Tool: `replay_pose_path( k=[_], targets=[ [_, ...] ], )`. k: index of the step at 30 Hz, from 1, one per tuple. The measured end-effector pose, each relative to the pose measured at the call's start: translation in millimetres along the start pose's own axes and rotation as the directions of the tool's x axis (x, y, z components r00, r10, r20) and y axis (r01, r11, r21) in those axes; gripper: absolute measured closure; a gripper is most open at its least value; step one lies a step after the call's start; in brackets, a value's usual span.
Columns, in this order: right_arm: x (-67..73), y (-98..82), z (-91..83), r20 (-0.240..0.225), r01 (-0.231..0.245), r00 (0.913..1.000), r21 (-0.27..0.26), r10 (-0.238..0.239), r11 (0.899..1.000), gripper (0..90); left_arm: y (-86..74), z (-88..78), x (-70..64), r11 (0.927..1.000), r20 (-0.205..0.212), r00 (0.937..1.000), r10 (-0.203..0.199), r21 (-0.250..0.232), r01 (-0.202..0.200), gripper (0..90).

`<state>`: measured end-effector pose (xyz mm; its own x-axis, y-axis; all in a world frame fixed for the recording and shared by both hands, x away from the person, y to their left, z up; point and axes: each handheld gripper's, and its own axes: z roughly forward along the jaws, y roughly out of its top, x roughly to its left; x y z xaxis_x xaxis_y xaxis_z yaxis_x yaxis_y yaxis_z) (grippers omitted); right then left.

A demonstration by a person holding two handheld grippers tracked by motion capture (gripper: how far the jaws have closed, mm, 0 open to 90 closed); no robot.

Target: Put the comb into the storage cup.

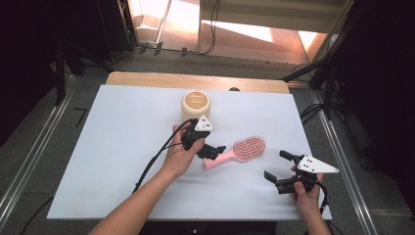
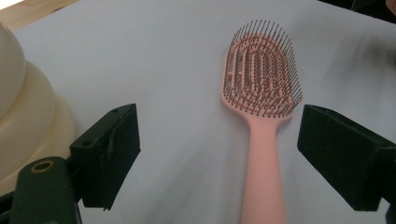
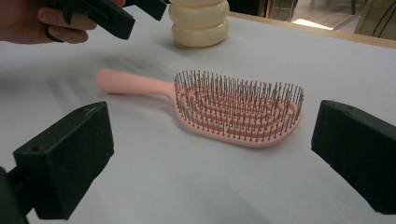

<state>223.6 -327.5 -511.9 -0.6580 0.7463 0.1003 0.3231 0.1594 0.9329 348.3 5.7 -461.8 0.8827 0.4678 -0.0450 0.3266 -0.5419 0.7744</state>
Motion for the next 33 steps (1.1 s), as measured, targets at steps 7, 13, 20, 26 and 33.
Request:
replay_pose_path(
  k=[7, 13, 20, 26, 33],
  targets=[
    [-0.3, -0.3, 0.2, 0.001, -0.003, 1.0, -0.001, 0.003, 1.0, 0.0, 4.6, 15.7, -7.7, 0.9962, 0.001, 0.9991, 0.042, 0.076, -0.042, 13.9],
    [-0.5, -0.5, 0.5, 0.0, -0.002, 1.0, 0.001, 0.002, 1.0, 0.0, 6.5, 27.2, -9.2, 0.9913, 0.009, 0.9986, 0.051, 0.121, -0.052, 14.3],
    [-0.8, -0.6, 0.6, -0.001, -0.003, 1.0, 0.001, 0.003, 1.0, 0.0, 8.4, 39.3, -13.7, 0.9801, 0.02, 0.9975, 0.068, 0.186, -0.07, 14.3],
    [-0.4, -0.6, 0.9, 0.0, -0.003, 1.0, 0.005, 0.003, 1.0, 0.0, 11.4, 46.8, -14.3, 0.9703, 0.014, 0.9992, 0.038, 0.239, -0.04, 16.7],
    [-0.8, -0.8, 1.0, 0.0, -0.003, 1.0, 0.002, 0.003, 1.0, 0.0, 14.8, 50.0, -14.3, 0.9593, 0.026, 0.9995, 0.016, 0.281, -0.022, 28.1]
  ],
)
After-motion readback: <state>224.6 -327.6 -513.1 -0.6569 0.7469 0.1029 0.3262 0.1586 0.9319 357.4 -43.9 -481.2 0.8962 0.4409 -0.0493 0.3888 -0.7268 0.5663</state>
